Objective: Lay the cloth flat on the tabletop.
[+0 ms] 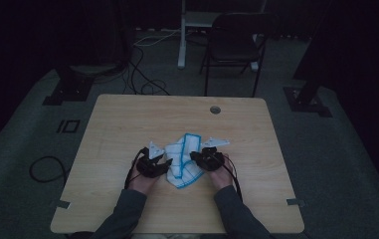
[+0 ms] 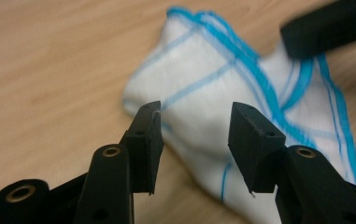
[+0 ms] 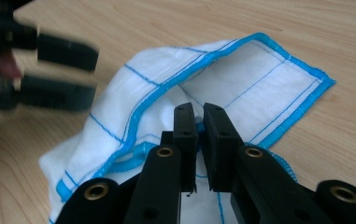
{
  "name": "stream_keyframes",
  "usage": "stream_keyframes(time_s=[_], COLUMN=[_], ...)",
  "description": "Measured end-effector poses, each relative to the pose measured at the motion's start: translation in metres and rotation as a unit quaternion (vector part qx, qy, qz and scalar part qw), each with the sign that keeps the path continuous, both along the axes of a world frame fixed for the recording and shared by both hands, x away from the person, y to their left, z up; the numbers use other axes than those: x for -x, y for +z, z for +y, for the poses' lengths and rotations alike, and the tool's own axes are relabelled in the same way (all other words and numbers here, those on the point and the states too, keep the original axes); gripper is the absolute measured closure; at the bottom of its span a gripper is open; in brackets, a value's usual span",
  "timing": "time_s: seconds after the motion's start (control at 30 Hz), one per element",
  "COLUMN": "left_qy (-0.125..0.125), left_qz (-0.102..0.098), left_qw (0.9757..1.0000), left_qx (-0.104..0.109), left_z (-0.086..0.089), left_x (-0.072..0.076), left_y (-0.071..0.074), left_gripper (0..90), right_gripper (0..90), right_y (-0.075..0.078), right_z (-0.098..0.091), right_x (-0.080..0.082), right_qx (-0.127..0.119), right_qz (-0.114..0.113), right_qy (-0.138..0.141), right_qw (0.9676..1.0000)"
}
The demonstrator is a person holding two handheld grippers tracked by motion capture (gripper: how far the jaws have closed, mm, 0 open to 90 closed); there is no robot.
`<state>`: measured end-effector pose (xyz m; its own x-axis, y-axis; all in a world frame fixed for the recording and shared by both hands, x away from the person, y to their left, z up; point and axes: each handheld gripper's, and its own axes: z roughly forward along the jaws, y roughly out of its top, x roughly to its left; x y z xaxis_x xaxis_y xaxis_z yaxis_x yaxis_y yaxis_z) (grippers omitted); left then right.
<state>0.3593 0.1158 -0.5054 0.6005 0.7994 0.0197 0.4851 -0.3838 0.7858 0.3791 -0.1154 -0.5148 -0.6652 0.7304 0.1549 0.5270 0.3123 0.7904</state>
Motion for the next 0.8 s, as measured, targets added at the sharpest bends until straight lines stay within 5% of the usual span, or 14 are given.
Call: stream_keyframes(time_s=[0.2, 0.53, 0.73, 0.8], left_qy=[-0.005, -0.004, 0.002, 0.005], left_qz=[-0.007, 0.011, 0.024, 0.03], left_qw=[1.0, 0.9997, 0.9981, 0.9973], left_qx=[-0.005, -0.021, -0.058, -0.066], left_z=[-0.016, -0.046, -0.063, -0.064], left_x=[-0.019, -0.054, -0.066, -0.069], left_y=[0.009, 0.008, 0.001, -0.001], left_gripper=[54.2, 49.3, 48.3, 56.6], right_gripper=[85.0, 85.1, 85.0, 84.9], right_y=[-0.008, -0.014, -0.014, -0.013], right_z=[0.002, 0.002, 0.002, 0.002], right_x=[0.007, 0.013, 0.014, 0.015], right_qx=[0.004, -0.005, -0.004, -0.004], right_qz=[-0.003, -0.001, -0.003, -0.006], right_qy=[0.0, -0.002, -0.002, -0.002], right_qw=[1.0, 1.0, 1.0, 1.0])
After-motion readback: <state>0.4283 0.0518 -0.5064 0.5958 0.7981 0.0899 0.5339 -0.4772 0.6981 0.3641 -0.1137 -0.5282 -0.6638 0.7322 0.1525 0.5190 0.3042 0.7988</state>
